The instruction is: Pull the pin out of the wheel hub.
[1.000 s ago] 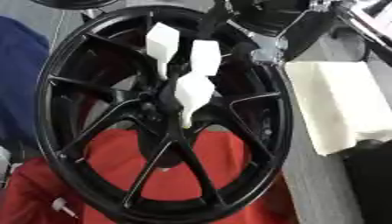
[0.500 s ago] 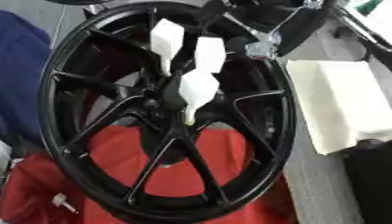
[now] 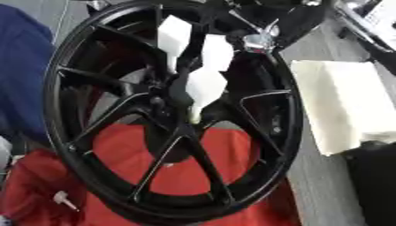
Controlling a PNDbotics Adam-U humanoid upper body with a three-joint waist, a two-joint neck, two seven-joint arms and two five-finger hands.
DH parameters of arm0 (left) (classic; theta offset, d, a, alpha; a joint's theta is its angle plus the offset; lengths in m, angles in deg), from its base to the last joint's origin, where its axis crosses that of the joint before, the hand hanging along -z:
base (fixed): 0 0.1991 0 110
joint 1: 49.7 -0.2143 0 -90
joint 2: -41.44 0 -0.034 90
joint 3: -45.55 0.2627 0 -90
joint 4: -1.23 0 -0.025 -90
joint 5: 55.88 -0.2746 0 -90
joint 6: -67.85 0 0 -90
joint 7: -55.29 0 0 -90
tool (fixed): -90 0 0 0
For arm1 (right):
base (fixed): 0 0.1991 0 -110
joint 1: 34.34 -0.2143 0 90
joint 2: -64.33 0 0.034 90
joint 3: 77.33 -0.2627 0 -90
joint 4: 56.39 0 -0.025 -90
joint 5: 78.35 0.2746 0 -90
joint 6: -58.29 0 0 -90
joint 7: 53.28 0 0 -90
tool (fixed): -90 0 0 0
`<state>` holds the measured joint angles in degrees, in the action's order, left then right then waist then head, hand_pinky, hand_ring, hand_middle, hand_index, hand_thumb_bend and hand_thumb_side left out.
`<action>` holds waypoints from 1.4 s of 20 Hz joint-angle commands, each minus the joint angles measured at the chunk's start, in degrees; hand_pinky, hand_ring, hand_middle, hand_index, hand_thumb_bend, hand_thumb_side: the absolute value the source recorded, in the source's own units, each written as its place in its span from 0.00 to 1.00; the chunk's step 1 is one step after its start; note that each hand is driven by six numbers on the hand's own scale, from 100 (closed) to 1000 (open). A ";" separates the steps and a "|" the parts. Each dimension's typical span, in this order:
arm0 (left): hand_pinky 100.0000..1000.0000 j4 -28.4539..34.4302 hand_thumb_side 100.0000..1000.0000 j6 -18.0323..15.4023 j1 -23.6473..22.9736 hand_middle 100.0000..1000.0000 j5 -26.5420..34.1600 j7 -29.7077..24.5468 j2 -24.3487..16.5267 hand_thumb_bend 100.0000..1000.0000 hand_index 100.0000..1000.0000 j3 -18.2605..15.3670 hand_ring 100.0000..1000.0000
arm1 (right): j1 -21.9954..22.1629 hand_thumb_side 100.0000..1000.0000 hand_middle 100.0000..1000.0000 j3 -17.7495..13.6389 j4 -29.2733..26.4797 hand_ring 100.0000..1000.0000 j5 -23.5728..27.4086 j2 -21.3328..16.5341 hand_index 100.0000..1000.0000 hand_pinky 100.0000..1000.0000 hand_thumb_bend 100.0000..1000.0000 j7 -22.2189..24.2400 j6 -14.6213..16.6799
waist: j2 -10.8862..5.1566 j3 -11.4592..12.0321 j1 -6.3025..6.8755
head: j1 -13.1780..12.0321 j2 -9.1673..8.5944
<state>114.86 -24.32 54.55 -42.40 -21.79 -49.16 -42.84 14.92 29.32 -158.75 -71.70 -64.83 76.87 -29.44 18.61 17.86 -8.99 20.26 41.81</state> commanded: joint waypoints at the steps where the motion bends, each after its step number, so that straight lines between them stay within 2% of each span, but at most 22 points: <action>1: 0.61 0.96 0.65 0.08 0.68 0.55 -0.08 -0.02 -0.62 0.02 0.64 0.02 0.72 | -0.34 0.56 0.86 -0.63 0.32 0.93 0.14 -0.86 0.96 0.97 0.00 1.48 0.00 | -0.83 0.07 0.29 | -0.21 0.50; 5: 0.61 0.96 0.65 0.15 0.81 0.55 -0.09 -0.13 -0.55 0.02 0.64 0.10 0.72 | -0.32 0.57 0.86 -0.89 1.02 0.93 -0.12 -0.26 0.96 0.97 0.00 2.54 -0.25 | -0.64 0.16 0.14 | -0.29 0.89; 16: 0.61 0.96 0.66 0.15 0.84 0.54 -0.20 -0.22 -0.46 0.02 0.64 0.13 0.72 | 0.10 0.48 0.85 -1.15 2.38 0.92 -4.91 0.31 0.95 0.96 0.00 1.24 0.62 | -0.22 0.36 -0.22 | -0.75 0.84; 24: 0.61 0.96 0.66 0.18 1.07 0.54 -0.11 -0.36 -0.47 0.02 0.64 0.15 0.72 | 3.66 0.43 0.84 -2.19 -0.55 0.91 -6.95 -1.36 0.94 0.95 0.00 1.10 1.53 | -0.02 0.58 -0.44 | -0.87 1.03; 28: 0.61 0.96 0.66 0.19 1.13 0.54 -0.07 -0.37 -0.43 0.02 0.64 0.16 0.72 | 3.91 0.45 0.82 -2.31 -0.72 0.90 -8.06 -1.42 0.93 0.94 0.00 1.27 1.68 | 0.06 0.70 -0.54 | -0.79 1.07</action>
<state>114.86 -24.09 55.05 -42.40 -22.04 -49.12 -42.56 19.30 28.15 -158.51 -79.25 -63.92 78.16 -27.98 19.51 18.53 -10.01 19.47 42.74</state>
